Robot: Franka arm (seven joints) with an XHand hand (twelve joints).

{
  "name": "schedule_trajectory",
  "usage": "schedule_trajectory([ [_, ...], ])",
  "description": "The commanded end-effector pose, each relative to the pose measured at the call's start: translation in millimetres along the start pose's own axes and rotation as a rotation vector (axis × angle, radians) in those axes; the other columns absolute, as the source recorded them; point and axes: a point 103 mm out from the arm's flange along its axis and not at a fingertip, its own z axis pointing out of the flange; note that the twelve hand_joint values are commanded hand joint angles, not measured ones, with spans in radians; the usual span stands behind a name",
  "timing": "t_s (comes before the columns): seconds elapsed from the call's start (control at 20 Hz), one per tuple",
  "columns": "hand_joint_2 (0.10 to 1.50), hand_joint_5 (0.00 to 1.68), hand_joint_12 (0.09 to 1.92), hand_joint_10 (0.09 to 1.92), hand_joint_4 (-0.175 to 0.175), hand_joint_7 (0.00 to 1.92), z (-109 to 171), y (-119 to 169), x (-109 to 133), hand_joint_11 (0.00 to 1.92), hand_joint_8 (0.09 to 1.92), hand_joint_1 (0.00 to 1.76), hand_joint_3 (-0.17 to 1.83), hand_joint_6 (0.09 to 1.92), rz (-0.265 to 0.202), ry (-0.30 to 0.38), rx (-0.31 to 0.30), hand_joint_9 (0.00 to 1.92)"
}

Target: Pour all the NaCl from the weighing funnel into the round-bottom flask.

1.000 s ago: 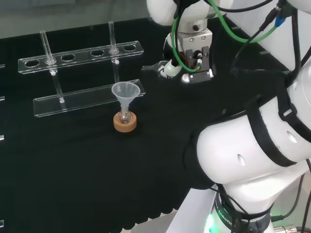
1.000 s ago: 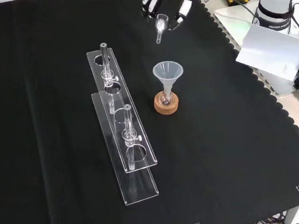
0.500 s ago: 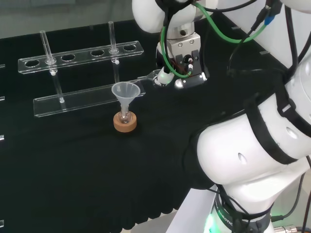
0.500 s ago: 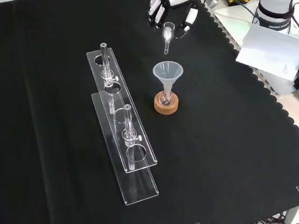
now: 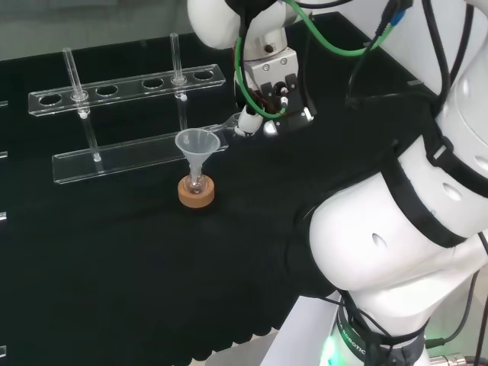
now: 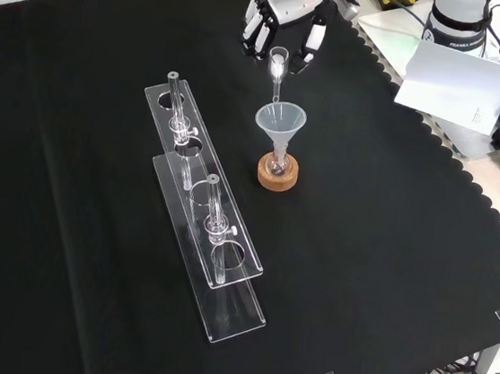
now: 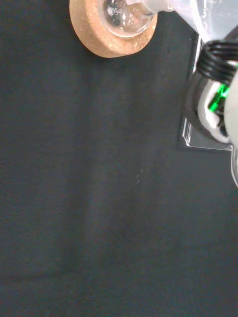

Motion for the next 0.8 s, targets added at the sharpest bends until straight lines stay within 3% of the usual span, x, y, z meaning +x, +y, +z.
schedule_trajectory([
  [0.05, 0.72, 1.37, 0.92, 0.18, 0.175, 0.72, -2, 5, 10, 1.00, 0.69, 1.13, 0.47, 0.41, -0.014, -0.072, 0.029, 1.19],
  [0.8, 0.72, 1.38, 0.93, 0.18, 0.175, 0.71, -16, 6, 15, 1.01, 0.70, 1.13, 0.47, 0.40, -0.028, -0.207, 0.054, 1.19],
])
